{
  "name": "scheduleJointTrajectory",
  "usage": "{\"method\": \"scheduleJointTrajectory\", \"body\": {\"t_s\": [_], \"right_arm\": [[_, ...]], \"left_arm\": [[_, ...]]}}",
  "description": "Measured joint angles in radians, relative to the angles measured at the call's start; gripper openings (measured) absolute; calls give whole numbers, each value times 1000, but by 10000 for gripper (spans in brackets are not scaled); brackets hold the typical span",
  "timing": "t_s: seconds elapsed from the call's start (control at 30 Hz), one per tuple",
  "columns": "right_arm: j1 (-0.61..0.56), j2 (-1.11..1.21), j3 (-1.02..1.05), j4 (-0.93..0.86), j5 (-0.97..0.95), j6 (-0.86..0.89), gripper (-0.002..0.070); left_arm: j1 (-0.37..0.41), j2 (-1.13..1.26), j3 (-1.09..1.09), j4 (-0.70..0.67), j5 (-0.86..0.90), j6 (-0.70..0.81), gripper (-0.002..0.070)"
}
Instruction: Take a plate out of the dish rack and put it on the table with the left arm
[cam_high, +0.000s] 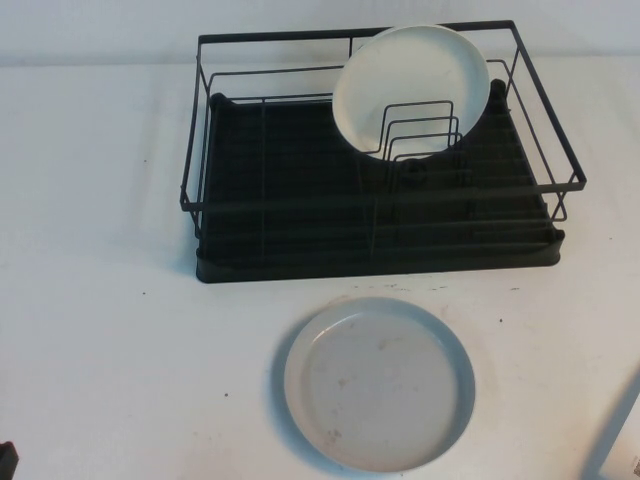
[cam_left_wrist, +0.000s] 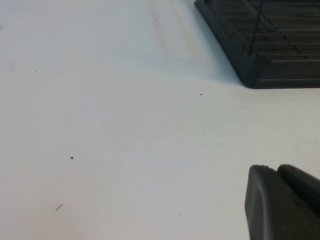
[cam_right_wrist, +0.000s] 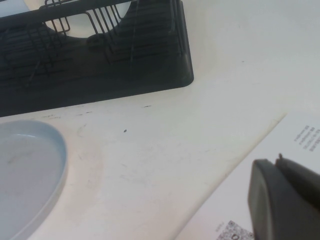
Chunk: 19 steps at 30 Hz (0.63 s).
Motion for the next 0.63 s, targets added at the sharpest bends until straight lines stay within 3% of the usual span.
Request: {"method": "scheduleJointTrajectory", "body": {"t_s": [0.4,0.63], "right_arm": [[0,0,0,0,0,0,-20],[0,0,0,0,0,0,-20]], "left_arm": [[109,0,0,-26,0,53,-1],[111,0,0,-30,0,57,-1]]}}
